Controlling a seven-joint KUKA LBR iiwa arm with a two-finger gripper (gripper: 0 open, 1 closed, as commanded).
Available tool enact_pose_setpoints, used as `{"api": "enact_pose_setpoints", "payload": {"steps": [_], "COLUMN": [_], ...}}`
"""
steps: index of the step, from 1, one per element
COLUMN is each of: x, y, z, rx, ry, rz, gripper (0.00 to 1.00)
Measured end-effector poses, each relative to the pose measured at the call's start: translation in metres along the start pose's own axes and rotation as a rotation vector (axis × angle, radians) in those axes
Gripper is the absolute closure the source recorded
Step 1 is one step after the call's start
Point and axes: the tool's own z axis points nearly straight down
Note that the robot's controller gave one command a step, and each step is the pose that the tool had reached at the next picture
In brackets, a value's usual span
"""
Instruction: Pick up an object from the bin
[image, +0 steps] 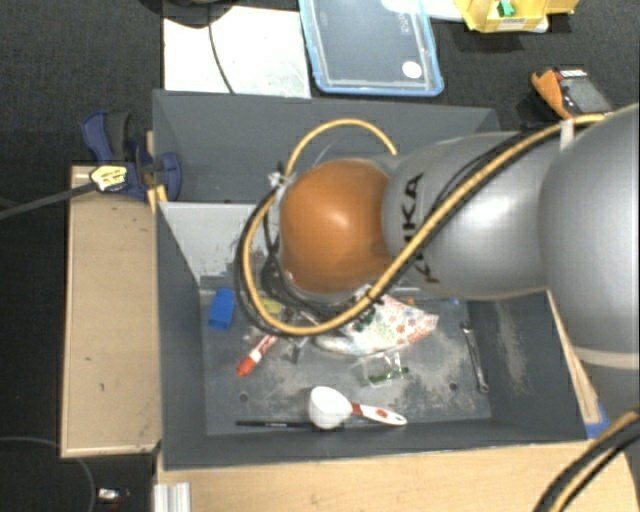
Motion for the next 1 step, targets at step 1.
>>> {"api": "enact_pose_setpoints", "payload": {"steps": [1], "x": [-0.0009], "y": [-0.0001], "z": [-0.0297], "rx": [0.000], "ry": [-0.002], "rz": [0.005], "gripper": [1.00]}}
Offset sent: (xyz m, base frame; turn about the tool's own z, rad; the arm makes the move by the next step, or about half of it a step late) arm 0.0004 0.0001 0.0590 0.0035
